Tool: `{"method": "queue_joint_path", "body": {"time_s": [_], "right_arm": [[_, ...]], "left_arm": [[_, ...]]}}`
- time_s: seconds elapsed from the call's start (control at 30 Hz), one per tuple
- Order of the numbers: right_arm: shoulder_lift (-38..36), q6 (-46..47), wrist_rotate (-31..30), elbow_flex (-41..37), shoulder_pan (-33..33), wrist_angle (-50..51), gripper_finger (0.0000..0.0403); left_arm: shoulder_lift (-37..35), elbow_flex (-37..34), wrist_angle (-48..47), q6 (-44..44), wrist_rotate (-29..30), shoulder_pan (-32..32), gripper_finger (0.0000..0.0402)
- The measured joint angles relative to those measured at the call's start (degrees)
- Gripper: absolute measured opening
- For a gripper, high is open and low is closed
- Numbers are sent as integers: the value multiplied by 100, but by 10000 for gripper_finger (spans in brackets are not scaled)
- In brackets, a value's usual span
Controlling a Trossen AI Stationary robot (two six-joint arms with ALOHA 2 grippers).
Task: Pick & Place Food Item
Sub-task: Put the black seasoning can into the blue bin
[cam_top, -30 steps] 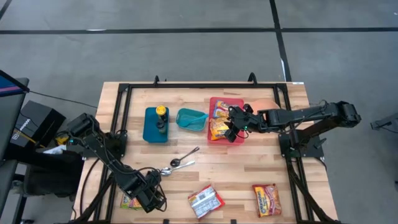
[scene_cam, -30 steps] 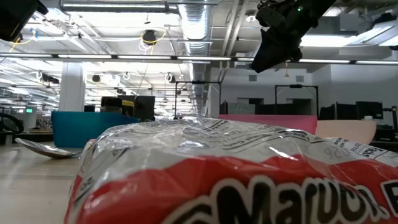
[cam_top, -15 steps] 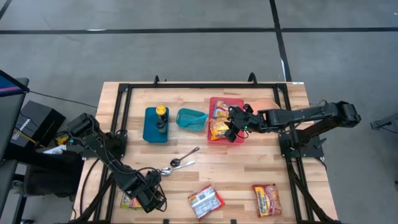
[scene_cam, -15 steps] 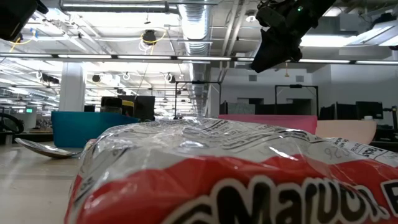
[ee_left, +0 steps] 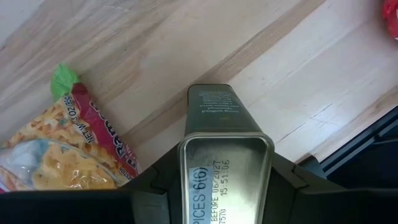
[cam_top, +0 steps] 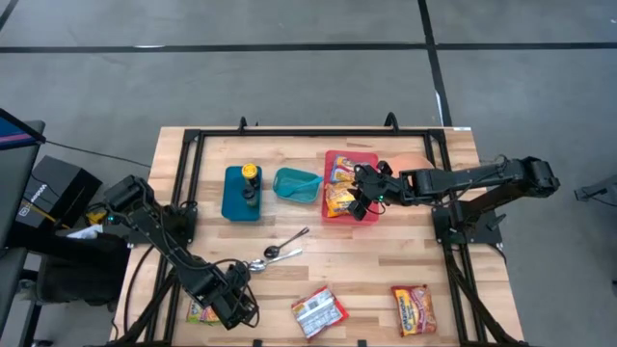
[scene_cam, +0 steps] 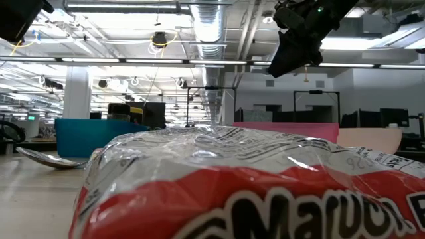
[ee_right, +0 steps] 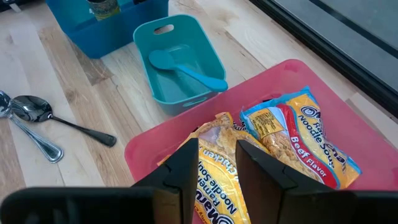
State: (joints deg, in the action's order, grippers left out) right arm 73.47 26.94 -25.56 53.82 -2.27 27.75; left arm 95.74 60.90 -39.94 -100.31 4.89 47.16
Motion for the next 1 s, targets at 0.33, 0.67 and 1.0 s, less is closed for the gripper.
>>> {"method": "queue_joint_path", "body": {"time_s": [0.33, 0.67, 1.0], "right_arm": [[0, 0, -2, 0, 0, 1, 102], [0, 0, -2, 0, 1, 0, 102], [0, 2, -2, 0, -1, -4, 102]], "left_arm": [[0, -2, 0, -20, 14, 0, 132], [0, -2, 47, -60, 124, 0, 145], [0, -2, 61, -46, 252, 0, 128]]}}
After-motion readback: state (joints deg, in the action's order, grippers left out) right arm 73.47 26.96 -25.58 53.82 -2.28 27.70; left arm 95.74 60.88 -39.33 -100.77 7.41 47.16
